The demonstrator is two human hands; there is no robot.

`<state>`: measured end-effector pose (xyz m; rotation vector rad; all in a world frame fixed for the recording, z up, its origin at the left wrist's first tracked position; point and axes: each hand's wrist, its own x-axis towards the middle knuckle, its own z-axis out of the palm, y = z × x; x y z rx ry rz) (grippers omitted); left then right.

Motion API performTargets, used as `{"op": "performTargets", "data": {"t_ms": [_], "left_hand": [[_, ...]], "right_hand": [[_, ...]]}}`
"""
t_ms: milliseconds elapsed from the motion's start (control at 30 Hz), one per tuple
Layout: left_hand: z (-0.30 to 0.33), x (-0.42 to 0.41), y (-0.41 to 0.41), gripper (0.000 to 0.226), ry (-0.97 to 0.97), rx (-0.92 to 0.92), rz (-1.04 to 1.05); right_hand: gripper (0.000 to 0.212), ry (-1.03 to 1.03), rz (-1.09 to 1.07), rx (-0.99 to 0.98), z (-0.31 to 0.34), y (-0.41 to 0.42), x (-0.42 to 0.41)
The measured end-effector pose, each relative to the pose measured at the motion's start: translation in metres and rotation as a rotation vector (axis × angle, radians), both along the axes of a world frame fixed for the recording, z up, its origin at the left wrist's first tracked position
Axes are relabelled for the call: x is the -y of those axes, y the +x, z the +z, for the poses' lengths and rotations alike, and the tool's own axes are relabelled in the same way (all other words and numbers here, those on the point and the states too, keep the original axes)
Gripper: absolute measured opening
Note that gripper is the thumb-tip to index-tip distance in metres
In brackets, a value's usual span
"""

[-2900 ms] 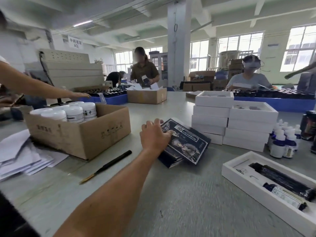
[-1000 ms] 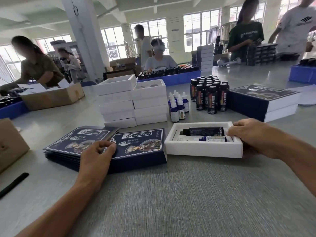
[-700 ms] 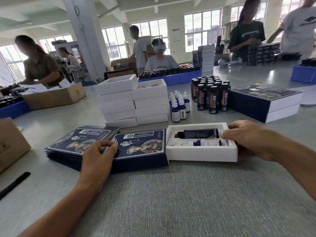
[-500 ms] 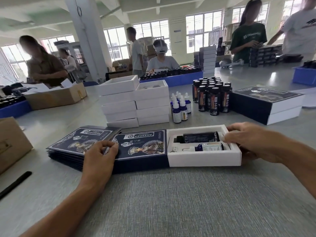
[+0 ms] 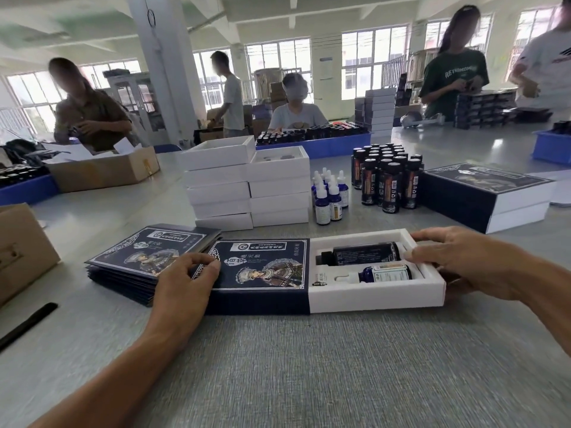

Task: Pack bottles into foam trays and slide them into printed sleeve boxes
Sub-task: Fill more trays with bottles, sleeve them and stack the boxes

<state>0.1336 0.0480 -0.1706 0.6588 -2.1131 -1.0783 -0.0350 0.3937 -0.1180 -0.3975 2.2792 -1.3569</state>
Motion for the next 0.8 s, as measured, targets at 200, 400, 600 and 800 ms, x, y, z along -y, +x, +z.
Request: {"op": "performTargets", "data": {"t_ms": [200, 400, 600, 800], "left_hand": [[0.000, -0.005, -0.002, 0.023, -0.104, 0.073, -0.003], [0.002, -0.007, 0.001, 0.040, -0.096, 0.120, 0.004], [0.003, -0.024, -0.005, 0.045, -0.116, 0.177, -0.072], [0.007, -0.032, -0.004, 0.046, -0.086, 0.186, -0.085]], "right_hand": [[0.012, 0.178, -0.069, -0.161, 0.002, 0.004, 0.008], [0.021, 0.191, -0.066, -0.167, -0.005, 0.010, 0.019], [0.022, 0.055, -0.058, -0.143, -0.012, 0.013, 0.030], [0.027, 0.079, -0.018, -0.188, -0.016, 0.022, 0.042]]}}
